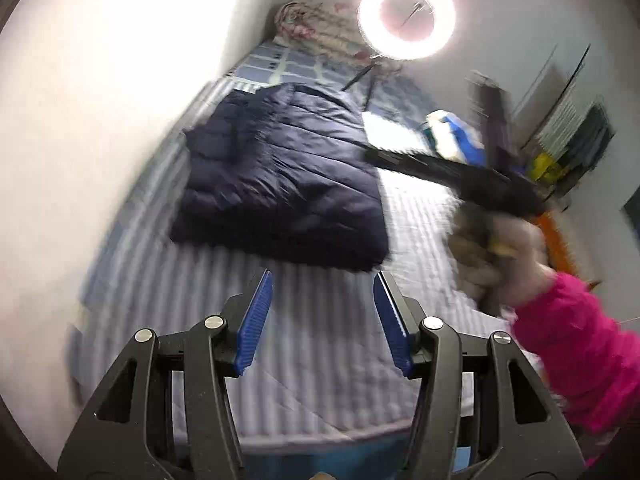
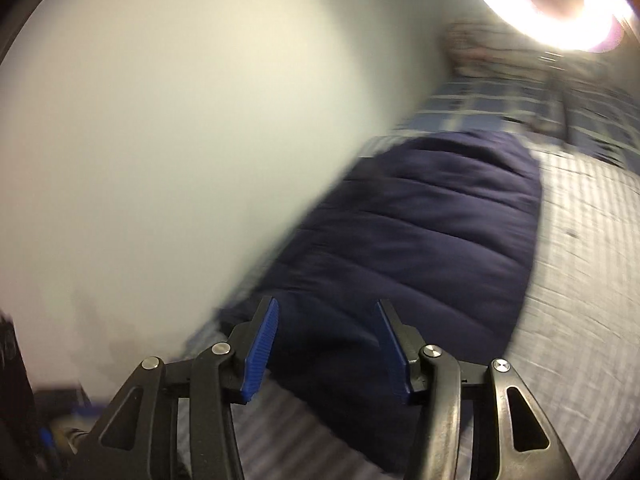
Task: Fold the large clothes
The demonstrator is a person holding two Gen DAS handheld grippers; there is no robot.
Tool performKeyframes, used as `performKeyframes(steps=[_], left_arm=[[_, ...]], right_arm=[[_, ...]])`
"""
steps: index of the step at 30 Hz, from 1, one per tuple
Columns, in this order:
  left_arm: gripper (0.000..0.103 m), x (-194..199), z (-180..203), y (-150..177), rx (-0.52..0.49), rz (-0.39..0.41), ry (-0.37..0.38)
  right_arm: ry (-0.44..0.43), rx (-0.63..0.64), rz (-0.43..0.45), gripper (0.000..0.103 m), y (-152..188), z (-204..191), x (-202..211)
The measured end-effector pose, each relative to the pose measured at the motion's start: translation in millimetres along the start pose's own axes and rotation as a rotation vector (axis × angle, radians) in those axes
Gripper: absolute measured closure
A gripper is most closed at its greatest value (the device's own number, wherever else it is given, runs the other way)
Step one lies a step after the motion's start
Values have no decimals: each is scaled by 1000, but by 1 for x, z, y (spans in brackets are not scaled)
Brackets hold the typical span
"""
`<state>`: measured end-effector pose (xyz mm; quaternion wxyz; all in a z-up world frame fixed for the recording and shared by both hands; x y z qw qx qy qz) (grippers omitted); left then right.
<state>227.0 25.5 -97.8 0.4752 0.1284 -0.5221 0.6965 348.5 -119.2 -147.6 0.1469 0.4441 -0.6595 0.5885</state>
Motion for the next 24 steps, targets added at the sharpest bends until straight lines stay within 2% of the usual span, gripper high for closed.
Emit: performKeyframes(steps=[5, 7, 10, 11, 15, 17, 20, 21, 23, 24], left_arm=[[49, -46, -35, -49, -58, -17, -175], [49, -70, -54, -64, -24, -26, -198], [49, -104, -82, -78, -50, -37, -307], [49, -118, -94, -78, -66, -63, -362], [49, -153, -143, -59, -4, -161, -450], [49, -159, -160, -49, 17, -177, -458], [48, -161, -169, -44, 28, -174, -448], [48, -163, -170, -43, 26, -173, -448], [49, -164, -172, -40, 32, -171, -447], [49, -165, -173, -39, 43, -168, -439]], right_arm=[[80, -97, -23, 37, 24, 56, 3], [89, -131, -34, 34, 31, 69, 5], [85, -175, -67, 30, 44, 82, 2], [85, -185, -83, 30, 49, 85, -4], [61, -214, -118, 27, 62, 95, -19], [25, -245, -130, 22, 68, 97, -26], [-71, -316, -141, 21, 72, 101, -40], [-98, -333, -146, 23, 72, 100, -45], [-190, -369, -175, 34, 71, 95, -61], [-201, -378, -187, 35, 70, 93, -67]])
Point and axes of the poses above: each gripper's, at about its wrist camera, not at the fingertips, and x roughly against the way its jaws point, z to its right, y to its underside, the point moved 5 cm from there along -x, roughly the way its jaws point, and after that the axes turned 12 degrees about y, right-handed, at the moved point
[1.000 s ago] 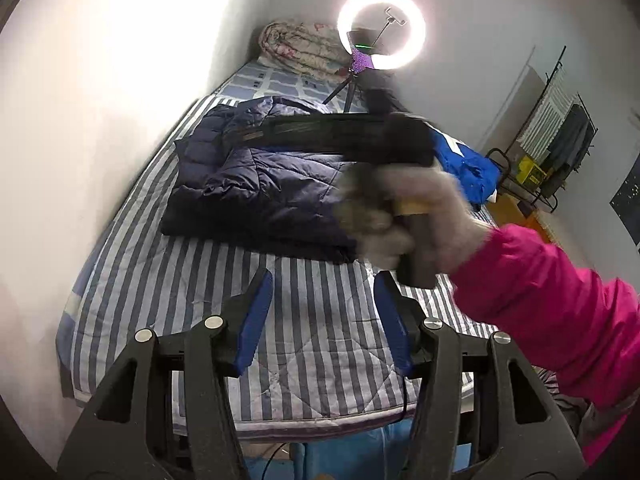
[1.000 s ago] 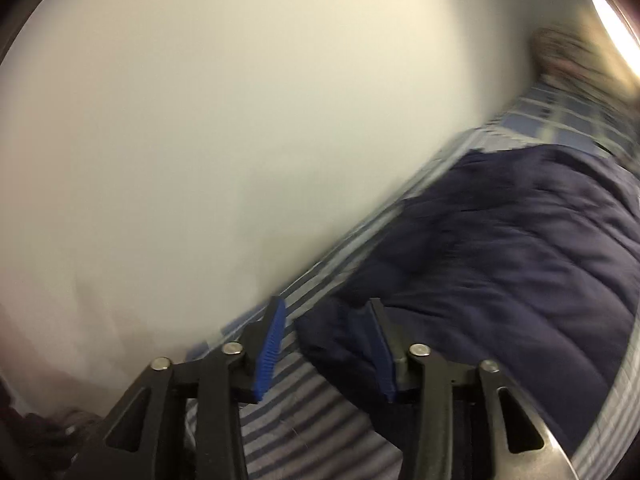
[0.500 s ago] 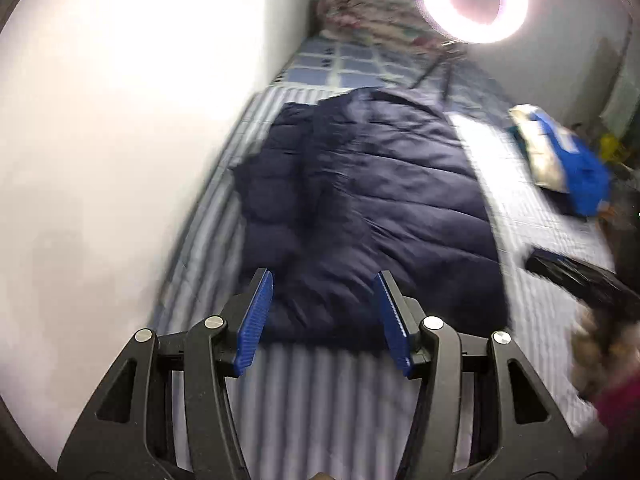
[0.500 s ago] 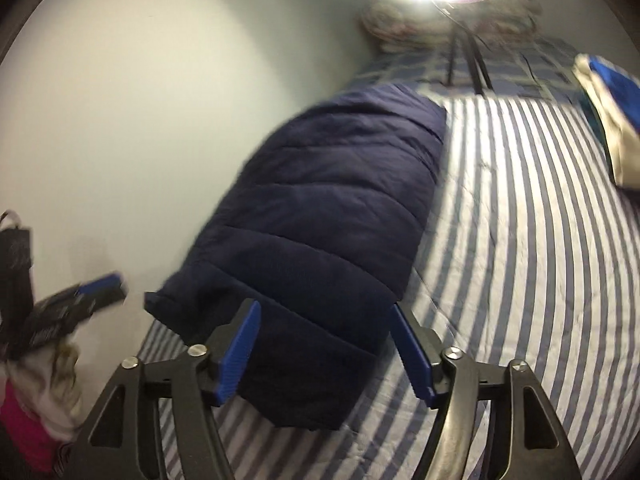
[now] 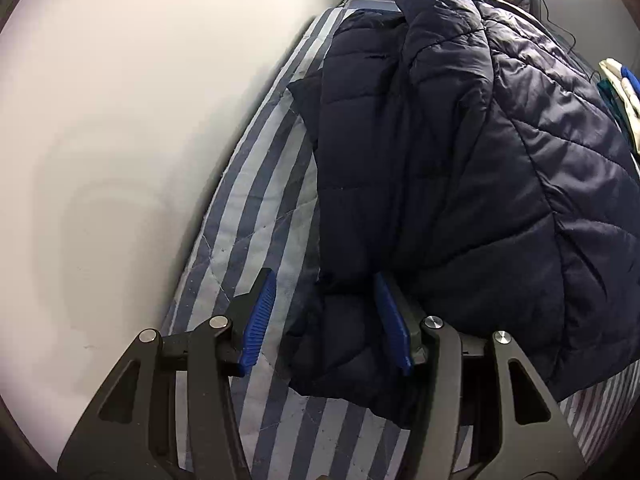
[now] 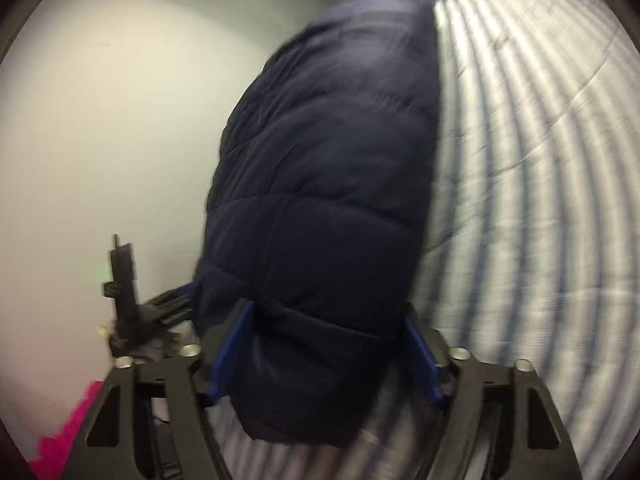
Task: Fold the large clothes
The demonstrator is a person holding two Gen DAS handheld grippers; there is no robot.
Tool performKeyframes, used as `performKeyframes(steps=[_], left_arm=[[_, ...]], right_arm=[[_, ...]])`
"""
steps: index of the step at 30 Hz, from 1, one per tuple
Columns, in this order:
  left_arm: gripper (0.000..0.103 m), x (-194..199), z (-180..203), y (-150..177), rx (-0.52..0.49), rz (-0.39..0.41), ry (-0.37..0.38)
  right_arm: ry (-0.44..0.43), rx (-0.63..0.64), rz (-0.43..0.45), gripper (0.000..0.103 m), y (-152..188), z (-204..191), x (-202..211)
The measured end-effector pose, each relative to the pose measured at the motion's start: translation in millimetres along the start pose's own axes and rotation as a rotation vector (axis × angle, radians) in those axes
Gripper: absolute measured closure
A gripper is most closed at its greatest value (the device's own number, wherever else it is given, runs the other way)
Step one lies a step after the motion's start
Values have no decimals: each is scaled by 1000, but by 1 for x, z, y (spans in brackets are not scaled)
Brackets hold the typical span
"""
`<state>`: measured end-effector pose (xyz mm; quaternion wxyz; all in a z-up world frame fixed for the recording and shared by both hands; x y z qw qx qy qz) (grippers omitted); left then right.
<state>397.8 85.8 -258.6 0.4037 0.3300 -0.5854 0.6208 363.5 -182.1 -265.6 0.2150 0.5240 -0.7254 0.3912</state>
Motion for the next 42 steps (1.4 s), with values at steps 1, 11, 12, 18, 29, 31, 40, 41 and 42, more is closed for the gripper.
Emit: performKeyframes(steps=[1, 11, 12, 18, 29, 31, 40, 41, 42], left_arm=[[49, -1, -1, 1, 9, -3, 11], [61, 6, 36, 34, -83, -54, 78], [61, 9, 46, 42, -92, -65, 107], [62, 15, 97, 72, -206, -110, 182], [62, 109, 98, -21, -169, 153, 205], [62, 106, 116, -53, -197, 195, 186], [62, 30, 192, -155, -230, 226, 174], [62, 23, 197, -163, -259, 246, 139], [62, 17, 199, -169, -273, 254, 112]], right_arm=[[6, -1, -3, 46, -1, -2, -4], [207, 137, -30, 86, -24, -29, 26], [225, 151, -36, 86, -24, -26, 35], [341, 191, -49, 86, -17, 5, 66], [410, 358, 159, 60, -25, -17, 120], [408, 358, 197, 61, -32, -24, 115], [435, 397, 195, 61, -31, -25, 63], [439, 411, 199, 61, -32, -25, 59], [441, 418, 200, 61, -30, -25, 59]])
Point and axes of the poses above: each gripper's, at about its wrist camera, not at the fingertips, and x roughly against the way its jaws point, z to its right, y to its underside, the point moved 5 cm from there along -x, roughly the way its jaws point, and after that the axes turned 12 degrees about y, right-handed, at the moved point
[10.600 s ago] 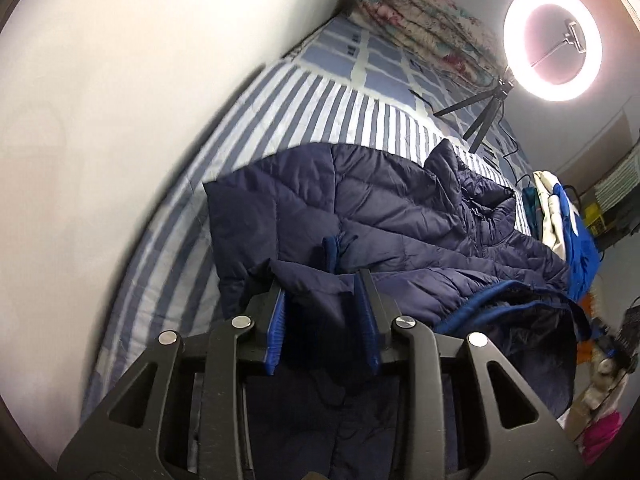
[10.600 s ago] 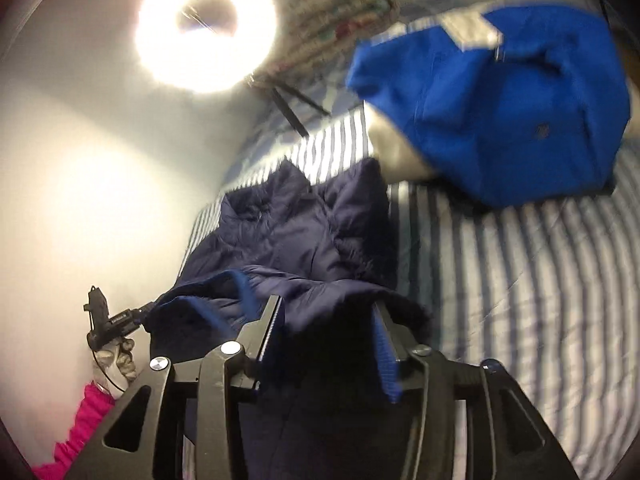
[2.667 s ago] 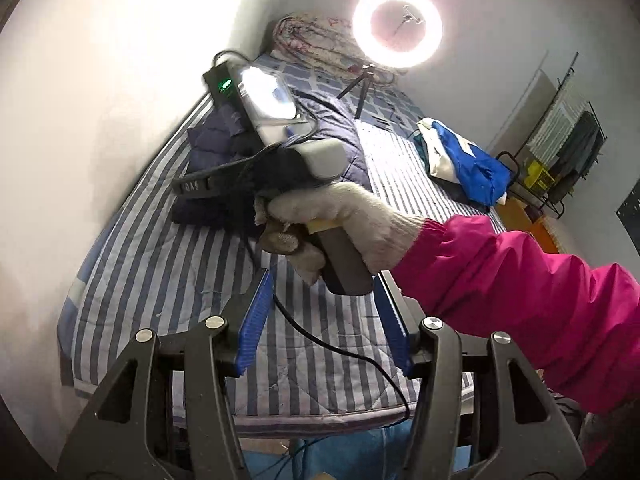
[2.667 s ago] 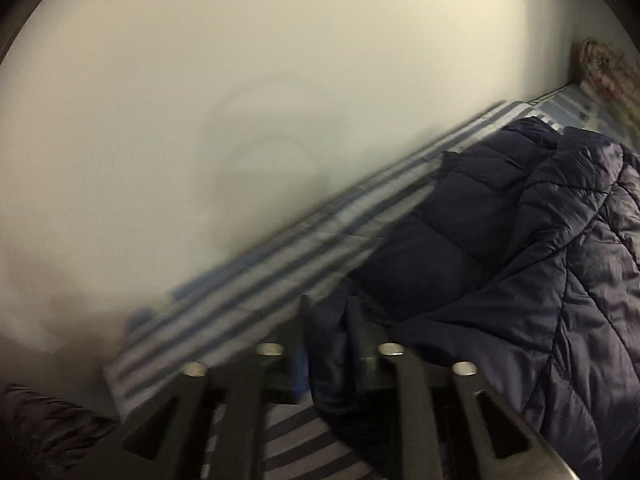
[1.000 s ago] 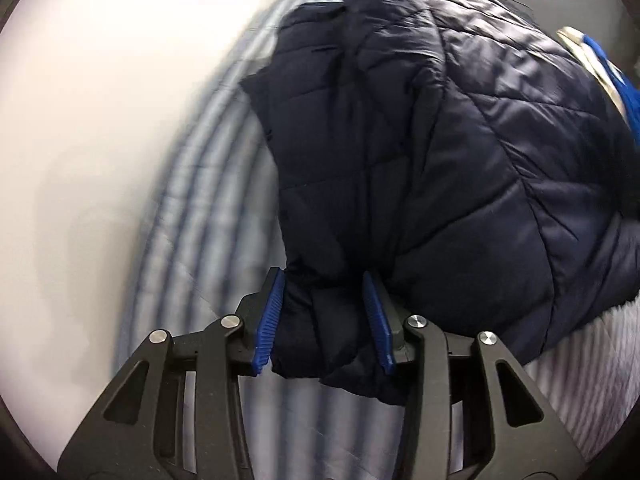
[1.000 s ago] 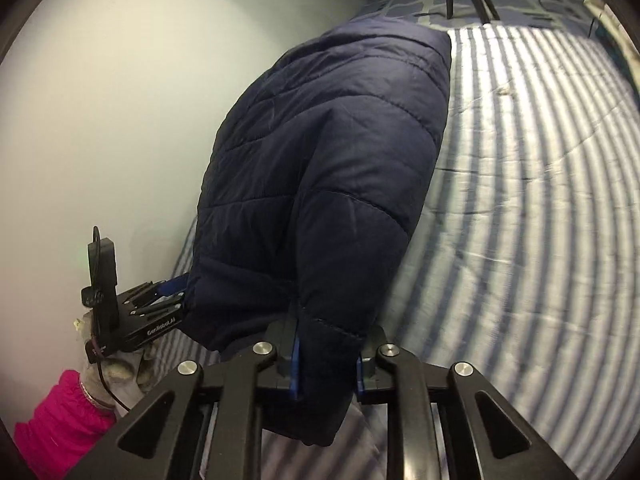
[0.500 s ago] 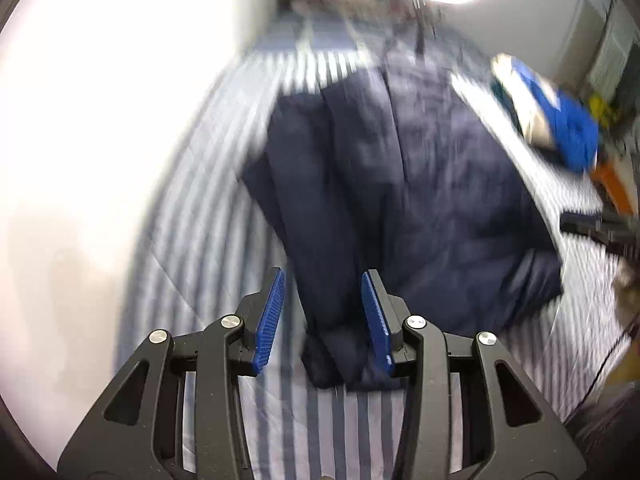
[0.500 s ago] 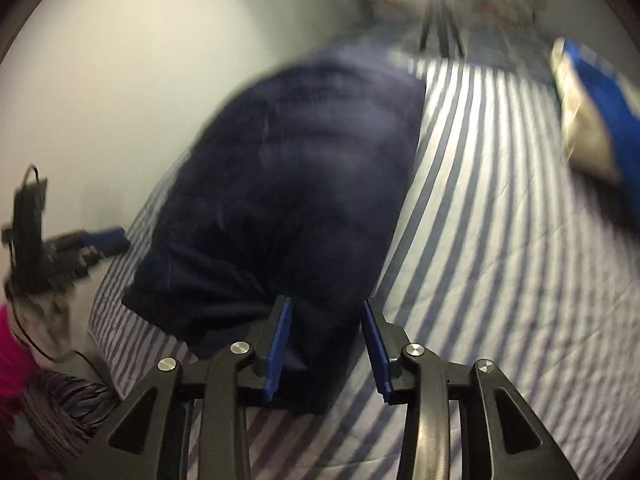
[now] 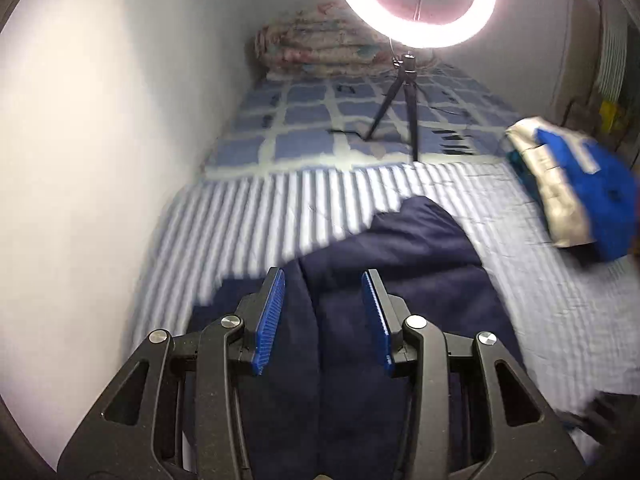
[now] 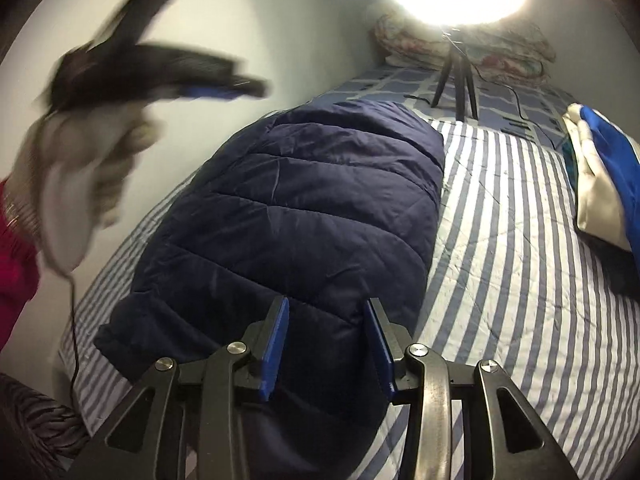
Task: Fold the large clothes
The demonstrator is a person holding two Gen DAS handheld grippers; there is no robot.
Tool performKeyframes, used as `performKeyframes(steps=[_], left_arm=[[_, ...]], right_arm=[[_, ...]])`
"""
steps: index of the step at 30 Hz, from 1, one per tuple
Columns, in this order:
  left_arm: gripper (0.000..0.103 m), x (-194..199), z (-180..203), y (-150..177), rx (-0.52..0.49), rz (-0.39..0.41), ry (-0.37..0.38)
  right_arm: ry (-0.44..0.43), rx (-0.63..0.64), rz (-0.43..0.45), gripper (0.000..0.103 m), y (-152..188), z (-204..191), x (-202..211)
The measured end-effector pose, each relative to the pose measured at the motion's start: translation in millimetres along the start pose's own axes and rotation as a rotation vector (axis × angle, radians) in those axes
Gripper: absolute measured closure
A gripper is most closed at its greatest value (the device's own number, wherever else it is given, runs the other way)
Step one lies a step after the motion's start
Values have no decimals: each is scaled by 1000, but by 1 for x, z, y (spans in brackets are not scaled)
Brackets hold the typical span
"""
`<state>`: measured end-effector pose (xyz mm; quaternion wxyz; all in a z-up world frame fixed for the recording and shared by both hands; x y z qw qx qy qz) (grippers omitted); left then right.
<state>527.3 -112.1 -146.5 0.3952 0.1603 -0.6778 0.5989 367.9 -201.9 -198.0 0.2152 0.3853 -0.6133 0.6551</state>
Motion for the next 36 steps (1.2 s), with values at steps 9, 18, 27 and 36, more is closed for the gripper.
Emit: performKeyframes(steps=[9, 18, 27, 36], left_arm=[[54, -97, -56, 42, 118, -164, -84], [54, 37, -60, 49, 106, -28, -2], [54, 67, -46, 170, 112, -153, 70], [52, 52, -46, 221, 129, -230, 92]], right_arm=[[-7, -7, -38, 57, 11, 9, -20], [-36, -9, 20, 57, 7, 6, 22], [-109, 134, -47, 61, 44, -47, 25], [-62, 246, -116, 61, 69, -55, 13]])
Point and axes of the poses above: each gripper's, at about its wrist camera, not at the fingertips, and x roughly against the way its jaws point, z to its right, y to its underside, the point moved 5 cm from there along -x, roughly the way its jaws point, and after that the axes turned 12 degrees about y, right-handed, at the moved point
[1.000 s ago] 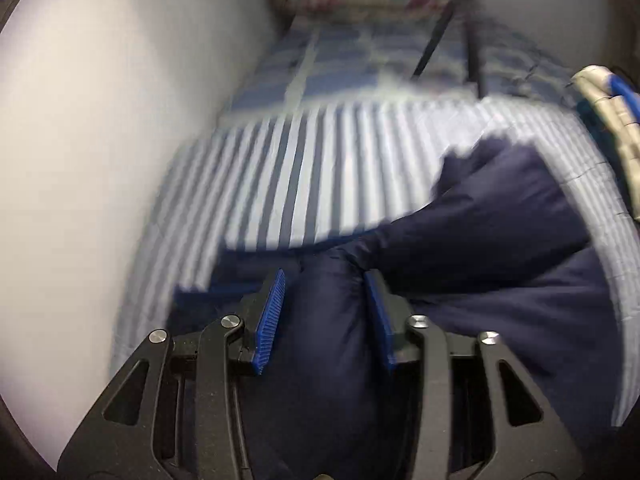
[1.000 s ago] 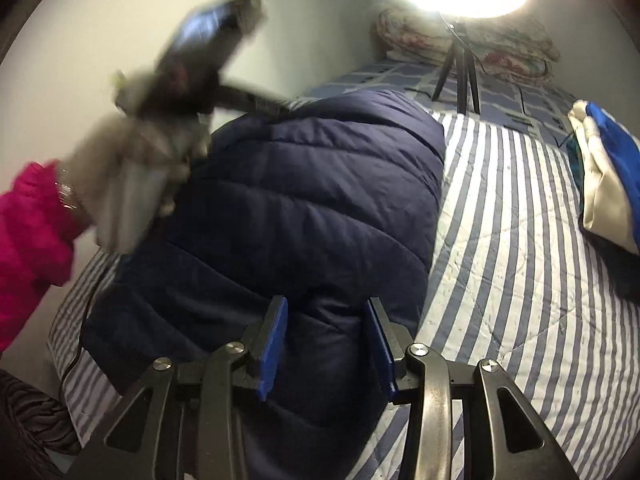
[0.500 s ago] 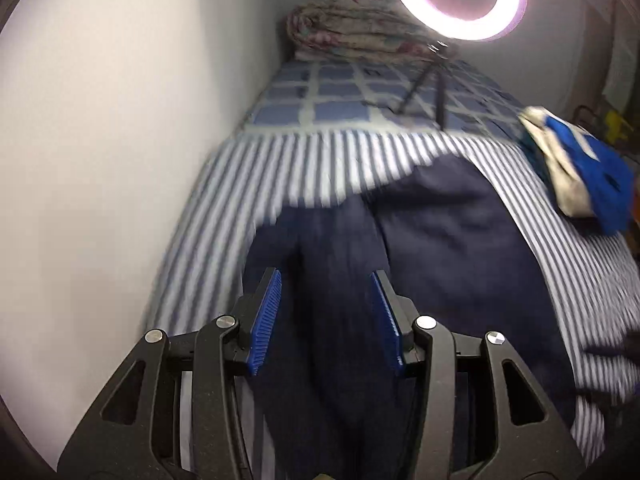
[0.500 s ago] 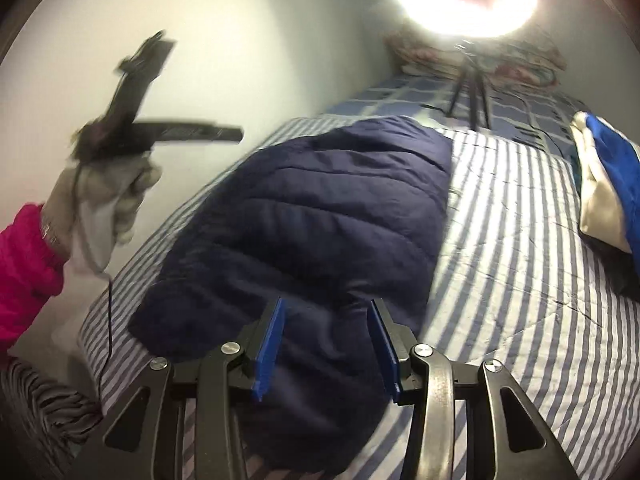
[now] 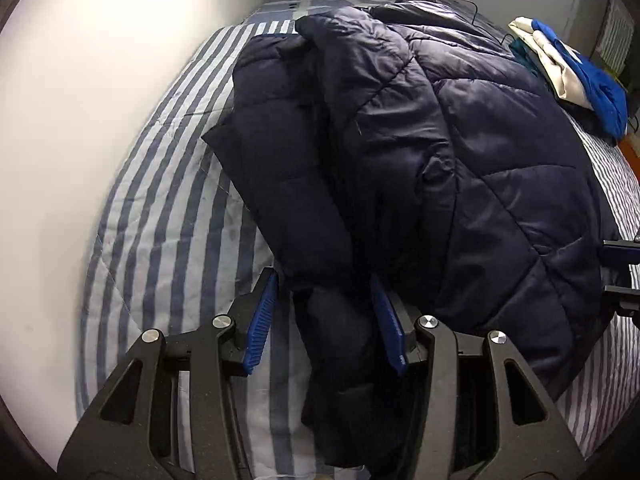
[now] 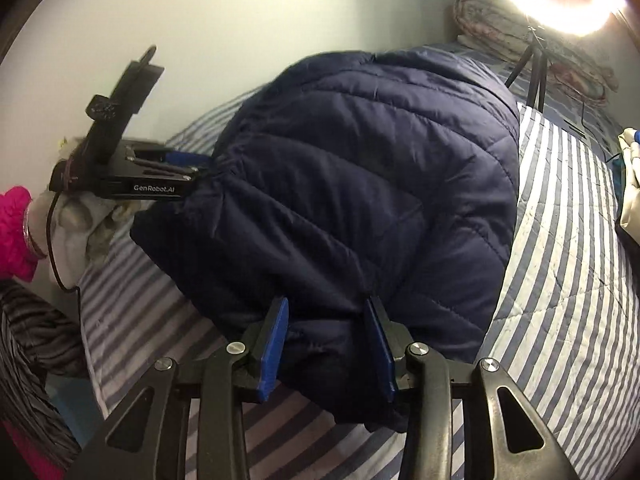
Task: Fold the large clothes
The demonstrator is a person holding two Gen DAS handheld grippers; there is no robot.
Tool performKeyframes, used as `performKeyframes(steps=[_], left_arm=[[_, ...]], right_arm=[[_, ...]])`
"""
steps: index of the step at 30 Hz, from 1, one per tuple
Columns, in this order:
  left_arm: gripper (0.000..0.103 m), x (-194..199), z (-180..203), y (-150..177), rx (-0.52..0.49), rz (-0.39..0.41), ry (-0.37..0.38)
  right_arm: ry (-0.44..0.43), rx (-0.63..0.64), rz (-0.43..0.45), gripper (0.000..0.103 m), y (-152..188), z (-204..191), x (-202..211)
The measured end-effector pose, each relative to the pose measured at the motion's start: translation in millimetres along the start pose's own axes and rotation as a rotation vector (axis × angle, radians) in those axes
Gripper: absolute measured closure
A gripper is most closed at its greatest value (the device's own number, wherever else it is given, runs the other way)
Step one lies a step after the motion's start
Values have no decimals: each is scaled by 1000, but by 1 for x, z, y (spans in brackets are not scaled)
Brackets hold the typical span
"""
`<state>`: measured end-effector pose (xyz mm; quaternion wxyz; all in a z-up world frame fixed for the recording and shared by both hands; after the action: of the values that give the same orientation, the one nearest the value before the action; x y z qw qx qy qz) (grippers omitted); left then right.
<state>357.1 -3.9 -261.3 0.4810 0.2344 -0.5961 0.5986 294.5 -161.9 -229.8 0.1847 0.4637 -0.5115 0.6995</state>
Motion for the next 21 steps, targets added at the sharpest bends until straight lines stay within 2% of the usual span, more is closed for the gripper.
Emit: performKeyframes(steps=[4, 6, 7, 8, 11, 13, 15, 21], left_arm=[[52, 19, -16, -3, 136, 26, 144], [41, 31, -32, -7, 229, 51, 227], [33, 36, -41, -9, 274, 70, 253], [29, 42, -51, -11, 333, 100, 288], [29, 49, -83, -15, 526, 156, 417], [29, 44, -94, -16, 600, 156, 475], [29, 33, -100, -17, 637, 136, 518], [29, 6, -104, -21, 639, 78, 585]], right_arm=[[-28, 13, 32, 63, -2, 7, 20], [-37, -27, 88, 54, -2, 22, 36], [-39, -63, 118, 44, -2, 34, 42], [-40, -93, 136, 38, -2, 43, 44], [-63, -266, 159, 33, 0, 87, 46], [-108, -362, 136, 31, 3, 109, 39], [-146, -433, 115, 31, 7, 127, 28], [-221, -519, 76, 29, 12, 143, 3]])
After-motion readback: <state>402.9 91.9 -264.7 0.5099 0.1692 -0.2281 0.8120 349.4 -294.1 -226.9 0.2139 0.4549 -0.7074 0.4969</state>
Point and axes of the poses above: each gripper's, at about its wrist camera, not at the fingertips, and x roughly against the way its jaws point, z to its right, y to its underside, the point moved 5 cm from there along -x, roughly the way its jaws point, and after that the axes turned 12 degrees about y, right-handed, at the moved point
